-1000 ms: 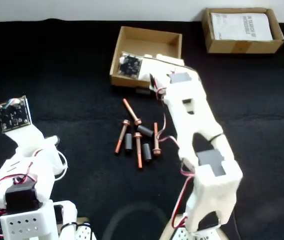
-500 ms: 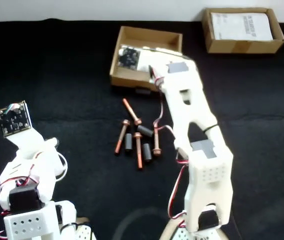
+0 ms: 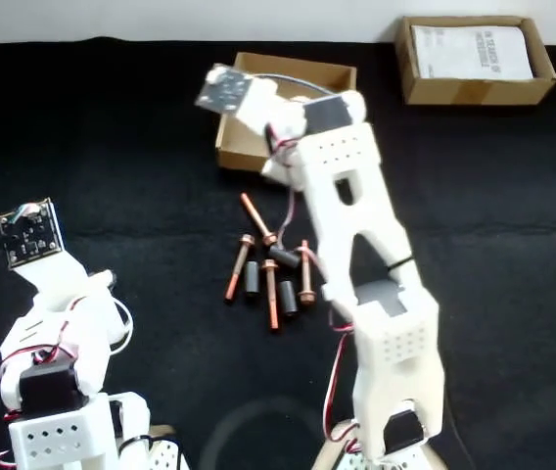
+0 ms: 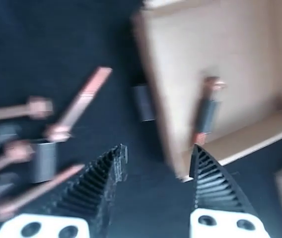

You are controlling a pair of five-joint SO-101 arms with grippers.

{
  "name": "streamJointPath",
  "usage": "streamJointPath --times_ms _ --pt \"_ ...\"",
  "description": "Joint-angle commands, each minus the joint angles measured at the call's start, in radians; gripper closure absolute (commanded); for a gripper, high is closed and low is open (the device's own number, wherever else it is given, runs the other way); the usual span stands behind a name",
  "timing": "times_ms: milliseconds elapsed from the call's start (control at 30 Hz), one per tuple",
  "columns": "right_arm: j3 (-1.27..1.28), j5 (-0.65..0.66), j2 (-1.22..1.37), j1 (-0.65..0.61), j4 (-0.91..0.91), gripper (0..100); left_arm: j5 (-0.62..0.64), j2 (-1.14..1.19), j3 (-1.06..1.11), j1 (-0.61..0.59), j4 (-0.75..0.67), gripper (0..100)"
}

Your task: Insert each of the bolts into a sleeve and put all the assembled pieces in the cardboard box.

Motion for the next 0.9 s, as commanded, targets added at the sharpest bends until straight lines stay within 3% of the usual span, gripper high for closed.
streamJointPath --times_ms 0,167,533,867 --pt "-0.077 -0.057 -0.010 -0.068 0.133 80.9 0.000 -0.007 -0.004 -0.015 -0.020 99" --pt "-0.074 -0.002 0.012 -0.071 0.087 80.9 0.000 -0.008 0.021 -0.038 -0.043 99" --pt "-0.084 0.005 0.228 -0.021 -0.105 80.9 0.002 -0.010 0.298 -0.128 -0.391 99" --pt "-0.084 0.040 0.334 0.042 -0.217 84.9 0.002 -0.223 0.493 -0.128 -0.428 99"
